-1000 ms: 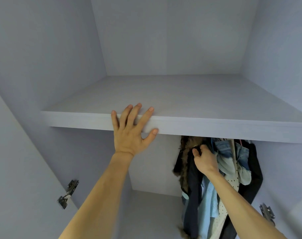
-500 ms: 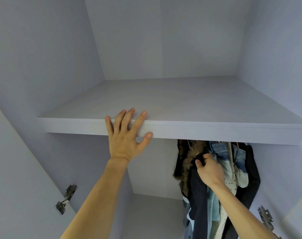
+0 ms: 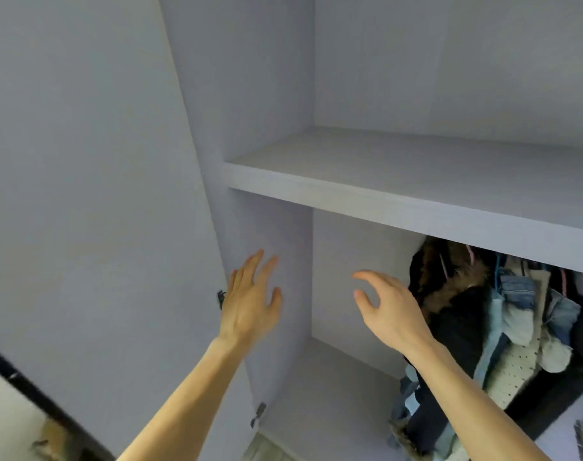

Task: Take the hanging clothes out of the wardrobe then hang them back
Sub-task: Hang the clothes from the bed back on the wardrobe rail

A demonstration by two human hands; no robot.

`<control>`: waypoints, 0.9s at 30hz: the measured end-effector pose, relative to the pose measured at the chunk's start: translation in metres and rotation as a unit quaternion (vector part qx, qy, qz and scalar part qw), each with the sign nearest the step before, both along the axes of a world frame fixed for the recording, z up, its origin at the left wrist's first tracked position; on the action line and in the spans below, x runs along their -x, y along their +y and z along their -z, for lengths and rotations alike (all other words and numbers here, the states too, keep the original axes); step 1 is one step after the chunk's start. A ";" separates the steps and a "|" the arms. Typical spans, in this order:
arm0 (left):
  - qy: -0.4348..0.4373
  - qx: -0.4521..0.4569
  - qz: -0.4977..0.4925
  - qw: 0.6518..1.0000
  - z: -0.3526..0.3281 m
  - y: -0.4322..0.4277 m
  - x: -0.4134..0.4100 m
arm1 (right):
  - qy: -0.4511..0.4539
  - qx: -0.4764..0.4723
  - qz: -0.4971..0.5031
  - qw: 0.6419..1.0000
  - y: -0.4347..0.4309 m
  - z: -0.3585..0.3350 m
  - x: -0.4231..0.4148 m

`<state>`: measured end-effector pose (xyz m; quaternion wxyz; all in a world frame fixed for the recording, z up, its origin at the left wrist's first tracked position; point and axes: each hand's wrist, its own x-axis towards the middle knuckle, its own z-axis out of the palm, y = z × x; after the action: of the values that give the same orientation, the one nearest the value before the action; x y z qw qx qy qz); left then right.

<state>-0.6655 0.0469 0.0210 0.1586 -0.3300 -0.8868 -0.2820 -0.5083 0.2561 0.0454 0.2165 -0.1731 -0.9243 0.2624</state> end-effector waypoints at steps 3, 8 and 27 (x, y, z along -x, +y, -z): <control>-0.025 0.033 -0.078 0.996 0.040 -0.103 -0.034 | 0.005 -0.020 -0.084 0.996 -0.065 0.002 0.018; -0.045 0.099 -0.242 0.964 0.080 -0.268 -0.118 | -0.014 -0.008 -0.244 0.970 -0.208 0.034 0.033; -0.196 0.074 -0.795 0.570 0.072 -0.644 -0.584 | -0.011 -0.084 -0.793 0.603 -0.738 0.061 -0.145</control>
<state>-0.0816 -0.5971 -0.0513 0.1163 0.5603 -0.8194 -0.0336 -0.3635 -0.4815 -0.0158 -0.0733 0.6437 -0.7193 0.2507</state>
